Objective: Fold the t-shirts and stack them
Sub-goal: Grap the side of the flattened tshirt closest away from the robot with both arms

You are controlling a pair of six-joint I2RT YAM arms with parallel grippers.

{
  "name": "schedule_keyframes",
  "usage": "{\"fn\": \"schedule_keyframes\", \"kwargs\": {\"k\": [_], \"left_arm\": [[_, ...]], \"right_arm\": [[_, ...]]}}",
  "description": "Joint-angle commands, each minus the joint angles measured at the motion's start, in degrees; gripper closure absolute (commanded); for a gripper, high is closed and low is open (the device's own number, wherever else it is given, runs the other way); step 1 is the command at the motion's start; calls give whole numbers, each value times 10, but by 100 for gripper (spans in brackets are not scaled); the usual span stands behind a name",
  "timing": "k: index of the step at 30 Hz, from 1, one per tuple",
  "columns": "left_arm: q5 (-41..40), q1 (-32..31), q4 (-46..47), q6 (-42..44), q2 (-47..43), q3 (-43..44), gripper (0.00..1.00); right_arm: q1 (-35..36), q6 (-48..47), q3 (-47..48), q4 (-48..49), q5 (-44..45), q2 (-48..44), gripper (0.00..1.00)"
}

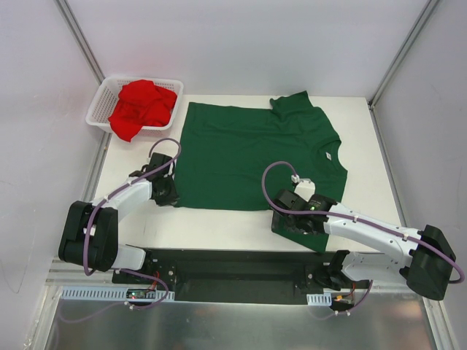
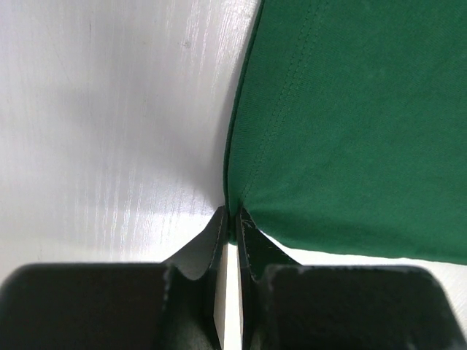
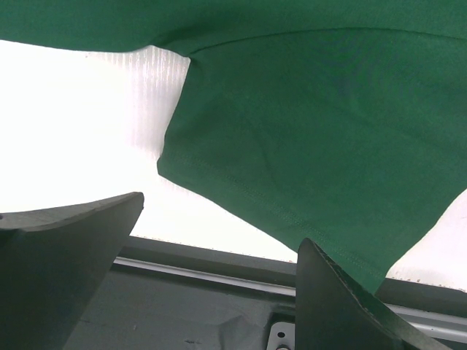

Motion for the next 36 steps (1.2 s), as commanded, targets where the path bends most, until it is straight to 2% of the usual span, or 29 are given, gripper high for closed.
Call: {"fn": "schedule_keyframes", "kwargs": {"k": [1,19,27,36], "left_arm": [[-6,15,-13,12,3,31,100],[-21,79,-10,4,23,53,100],[-13,82,-9,2,23,62,100],[-9,82,-4,0,26,68,100]], "right_arm": [[2,0,7,-6,4,-3,4],[2,23,-11,-50,7,-40,4],[6,95,-98,-85,4,-127,4],[24,138,-132,-121,-1,-188,4]]}}
